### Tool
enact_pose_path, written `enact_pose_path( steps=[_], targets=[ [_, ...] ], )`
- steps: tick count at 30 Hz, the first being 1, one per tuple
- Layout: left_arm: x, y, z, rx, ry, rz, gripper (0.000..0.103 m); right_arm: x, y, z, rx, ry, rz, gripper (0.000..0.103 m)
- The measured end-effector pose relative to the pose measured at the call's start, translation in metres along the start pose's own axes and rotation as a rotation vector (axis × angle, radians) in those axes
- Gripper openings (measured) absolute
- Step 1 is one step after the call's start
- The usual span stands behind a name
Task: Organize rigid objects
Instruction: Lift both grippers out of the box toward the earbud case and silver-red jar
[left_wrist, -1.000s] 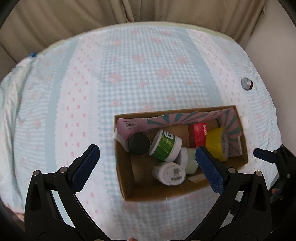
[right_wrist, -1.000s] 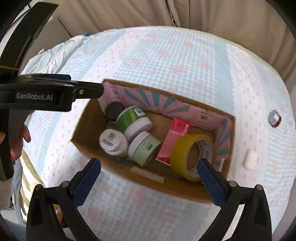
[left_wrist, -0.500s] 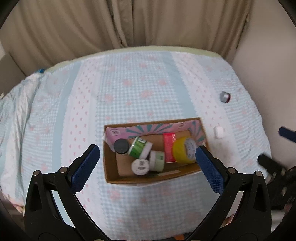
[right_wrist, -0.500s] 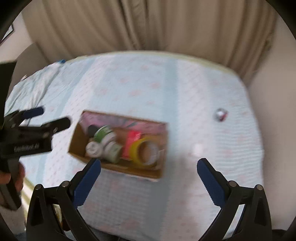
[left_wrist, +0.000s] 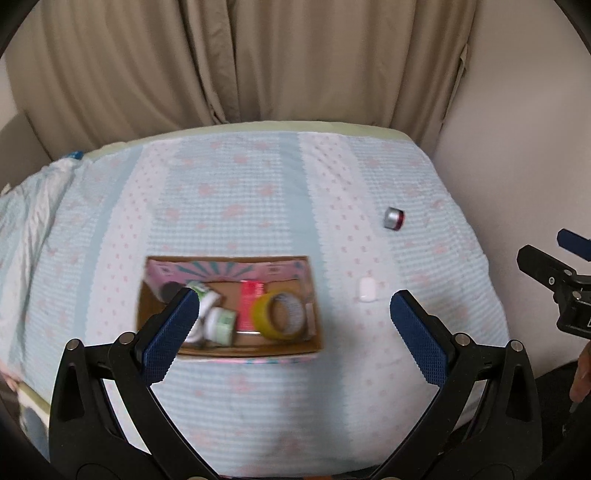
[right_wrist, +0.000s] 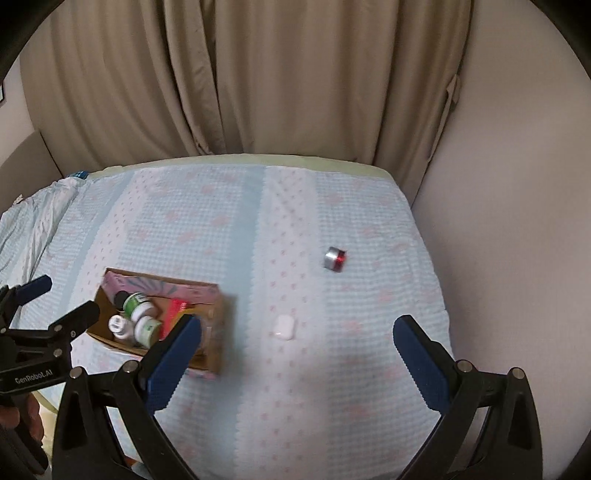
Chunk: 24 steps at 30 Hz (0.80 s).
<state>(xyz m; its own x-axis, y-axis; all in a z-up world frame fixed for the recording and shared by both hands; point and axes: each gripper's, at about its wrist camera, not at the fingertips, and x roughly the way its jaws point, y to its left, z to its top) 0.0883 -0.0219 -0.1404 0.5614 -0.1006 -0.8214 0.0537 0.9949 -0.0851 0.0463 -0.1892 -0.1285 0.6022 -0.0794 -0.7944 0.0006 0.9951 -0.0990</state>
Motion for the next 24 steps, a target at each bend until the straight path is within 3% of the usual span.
enact_pose_path(
  steps=[7,13,17,20,24],
  targets=[
    [0.035,-0.074,-0.013,-0.004,0.017,0.0,0.103,0.025,-0.072,0.006,-0.033,0.0,0.045,0.103],
    [0.079,-0.105,-0.025,-0.027,0.067,-0.011,0.103,0.07,-0.119,0.024,-0.056,0.01,0.101,0.103],
    [0.114,-0.119,-0.033,-0.021,0.05,0.019,0.103,0.097,-0.135,0.033,-0.051,-0.02,0.129,0.103],
    [0.145,-0.129,-0.039,0.007,0.052,0.033,0.103,0.119,-0.144,0.038,-0.029,-0.045,0.198,0.103],
    [0.197,-0.137,-0.045,0.016,0.094,0.018,0.103,0.156,-0.146,0.044,-0.124,-0.035,0.194,0.103]
  ],
)
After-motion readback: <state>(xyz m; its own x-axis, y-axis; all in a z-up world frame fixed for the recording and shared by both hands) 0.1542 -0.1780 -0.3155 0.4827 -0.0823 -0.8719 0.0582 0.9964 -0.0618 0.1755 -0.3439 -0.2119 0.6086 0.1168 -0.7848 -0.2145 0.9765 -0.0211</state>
